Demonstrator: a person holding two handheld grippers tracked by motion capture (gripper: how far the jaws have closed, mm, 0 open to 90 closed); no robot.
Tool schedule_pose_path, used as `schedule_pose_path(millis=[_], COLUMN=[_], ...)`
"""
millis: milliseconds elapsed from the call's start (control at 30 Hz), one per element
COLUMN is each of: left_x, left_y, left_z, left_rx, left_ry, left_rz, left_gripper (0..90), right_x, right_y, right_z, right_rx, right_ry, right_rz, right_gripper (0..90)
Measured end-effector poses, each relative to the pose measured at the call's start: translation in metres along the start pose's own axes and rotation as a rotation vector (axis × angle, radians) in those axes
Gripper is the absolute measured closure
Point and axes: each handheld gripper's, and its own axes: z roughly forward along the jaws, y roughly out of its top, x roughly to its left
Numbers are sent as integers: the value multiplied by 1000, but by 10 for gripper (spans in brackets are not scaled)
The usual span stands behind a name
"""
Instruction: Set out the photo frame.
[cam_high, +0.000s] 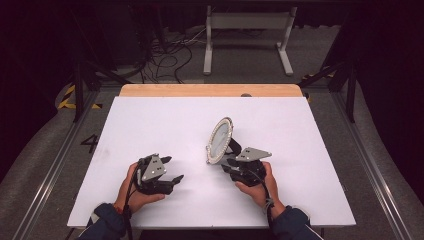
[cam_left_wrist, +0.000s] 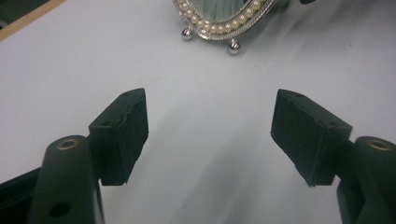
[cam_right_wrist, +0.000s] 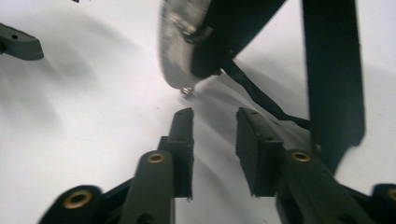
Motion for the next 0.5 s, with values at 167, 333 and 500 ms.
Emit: schedule_pose_path(millis=[167, 333, 500], left_x=[-1, -3, -1], left_y=[-13, -24, -28], left_z=[-13, -21, -28], left_rx=[3, 21, 18], left_ry=[16, 30, 42], left_rz=[-27, -42, -58], left_gripper=[248, 236, 232], right_x=[7, 11, 14], right_y=[2, 5, 11], right_z=[3, 8, 12], right_rx=[-26, -37, -58], right_ry=[15, 9, -11], right_rz=[5, 24, 50], right_gripper=[547, 482, 461])
